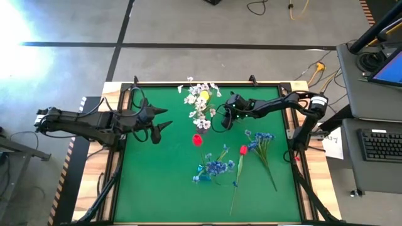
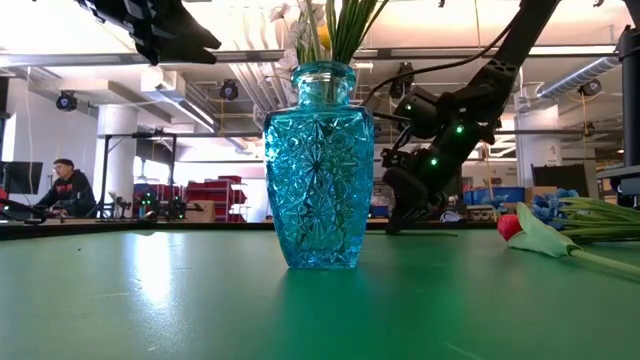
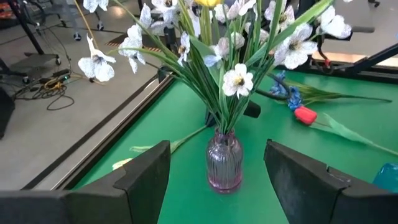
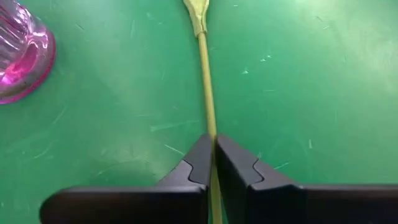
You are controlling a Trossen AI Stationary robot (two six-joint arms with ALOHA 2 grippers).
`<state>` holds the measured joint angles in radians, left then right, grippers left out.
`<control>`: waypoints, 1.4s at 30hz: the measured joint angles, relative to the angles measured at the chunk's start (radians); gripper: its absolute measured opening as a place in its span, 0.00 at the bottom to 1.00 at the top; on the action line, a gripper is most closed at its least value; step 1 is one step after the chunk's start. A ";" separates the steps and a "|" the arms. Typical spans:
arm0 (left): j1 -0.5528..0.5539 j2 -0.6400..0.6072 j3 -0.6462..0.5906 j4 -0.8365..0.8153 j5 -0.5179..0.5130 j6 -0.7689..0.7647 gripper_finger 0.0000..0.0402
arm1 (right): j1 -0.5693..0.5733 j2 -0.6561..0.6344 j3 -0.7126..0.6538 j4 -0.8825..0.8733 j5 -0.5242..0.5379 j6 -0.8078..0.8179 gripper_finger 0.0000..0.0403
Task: Sort flowers into vase by color
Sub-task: Put the yellow flower into the violet vase
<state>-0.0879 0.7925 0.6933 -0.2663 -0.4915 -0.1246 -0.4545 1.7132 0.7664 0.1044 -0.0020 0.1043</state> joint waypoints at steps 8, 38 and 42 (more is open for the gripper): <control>0.000 -0.001 0.000 -0.023 0.000 -0.015 0.62 | -0.009 -0.159 -0.005 0.022 -0.010 0.008 0.03; 0.001 0.025 0.076 0.319 0.026 0.211 0.62 | -0.029 -0.594 -0.004 0.450 0.080 -0.093 0.03; 0.003 0.080 0.160 0.320 0.133 0.266 0.62 | -0.028 -0.611 -0.004 0.528 0.025 -0.097 0.03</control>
<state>-0.0851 0.8721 0.8537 0.0536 -0.3588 0.1414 -0.4826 1.1018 0.7621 0.6322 0.0234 0.0071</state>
